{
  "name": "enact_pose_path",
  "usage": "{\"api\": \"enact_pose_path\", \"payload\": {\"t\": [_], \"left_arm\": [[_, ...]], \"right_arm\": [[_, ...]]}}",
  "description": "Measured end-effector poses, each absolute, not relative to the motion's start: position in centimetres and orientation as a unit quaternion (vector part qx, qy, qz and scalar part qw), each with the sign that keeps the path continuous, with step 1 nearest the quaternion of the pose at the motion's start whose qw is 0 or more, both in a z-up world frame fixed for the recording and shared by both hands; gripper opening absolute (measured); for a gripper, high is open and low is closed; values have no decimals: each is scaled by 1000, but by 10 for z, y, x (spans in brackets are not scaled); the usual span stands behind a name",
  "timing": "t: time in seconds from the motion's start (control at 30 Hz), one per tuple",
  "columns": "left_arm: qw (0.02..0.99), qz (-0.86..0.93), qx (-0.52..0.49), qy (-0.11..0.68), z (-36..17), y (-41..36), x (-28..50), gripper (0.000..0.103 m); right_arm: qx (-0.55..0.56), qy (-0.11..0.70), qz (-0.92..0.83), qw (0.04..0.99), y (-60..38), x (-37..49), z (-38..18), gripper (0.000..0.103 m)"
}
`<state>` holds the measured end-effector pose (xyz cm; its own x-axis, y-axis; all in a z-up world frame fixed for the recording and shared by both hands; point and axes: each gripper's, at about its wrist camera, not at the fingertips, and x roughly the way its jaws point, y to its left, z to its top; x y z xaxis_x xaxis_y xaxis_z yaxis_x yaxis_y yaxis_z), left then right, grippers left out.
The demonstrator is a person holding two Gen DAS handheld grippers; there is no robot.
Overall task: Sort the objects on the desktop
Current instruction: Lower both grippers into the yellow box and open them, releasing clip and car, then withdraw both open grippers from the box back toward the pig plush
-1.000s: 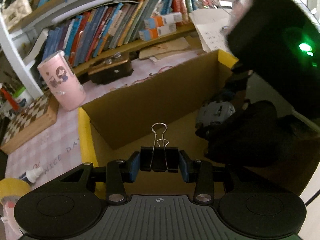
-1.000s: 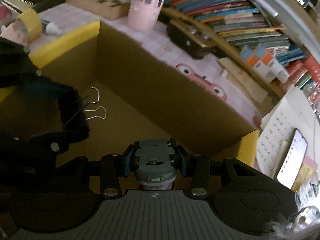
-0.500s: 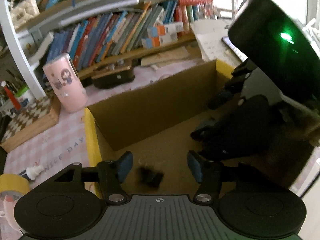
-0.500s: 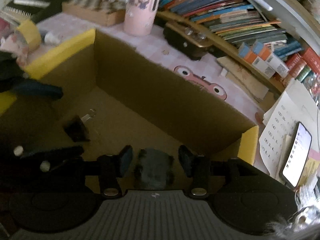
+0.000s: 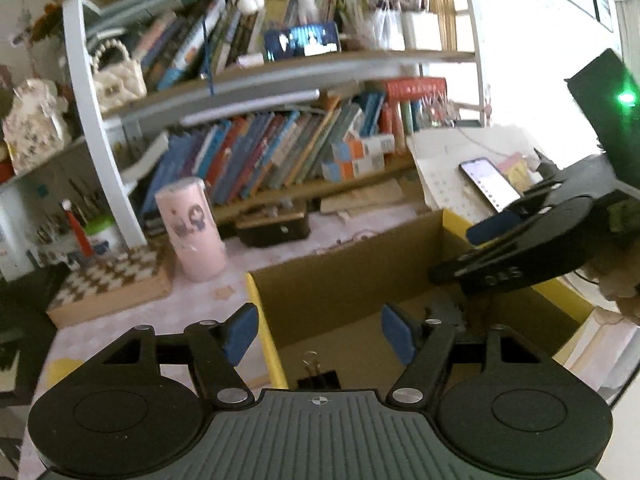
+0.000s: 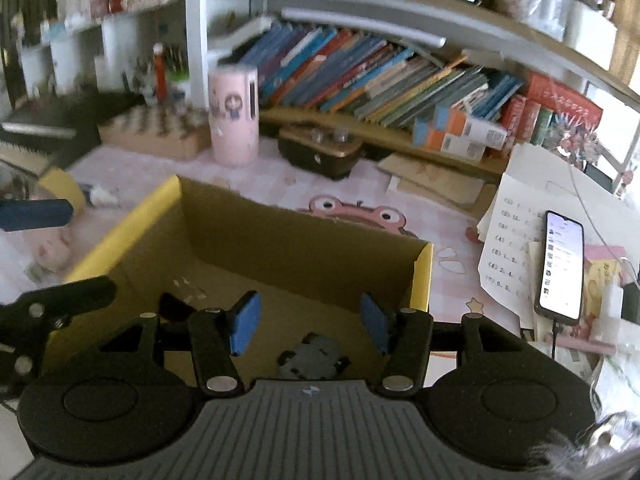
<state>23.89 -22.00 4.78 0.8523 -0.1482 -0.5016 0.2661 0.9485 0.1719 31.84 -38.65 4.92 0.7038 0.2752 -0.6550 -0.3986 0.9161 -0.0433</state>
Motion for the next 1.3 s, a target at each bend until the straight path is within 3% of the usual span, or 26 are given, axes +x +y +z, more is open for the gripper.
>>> {"api": "enact_pose_path", "payload": {"t": [0.43, 0.57, 1.03, 1.3], "left_arm": [[965, -104, 83, 228, 61, -192, 194, 72], [967, -92, 72, 224, 59, -178, 179, 77], [960, -75, 74, 261, 26, -139, 145, 80], [957, -74, 68, 272, 17, -107, 128, 87]], "right_arm": [[-5, 278, 112, 954, -415, 236, 72, 53], [30, 270, 79, 959, -420, 209, 69, 53], [58, 290, 18, 955, -386, 145, 33, 53], [60, 315, -7, 947, -346, 123, 10, 54]]}}
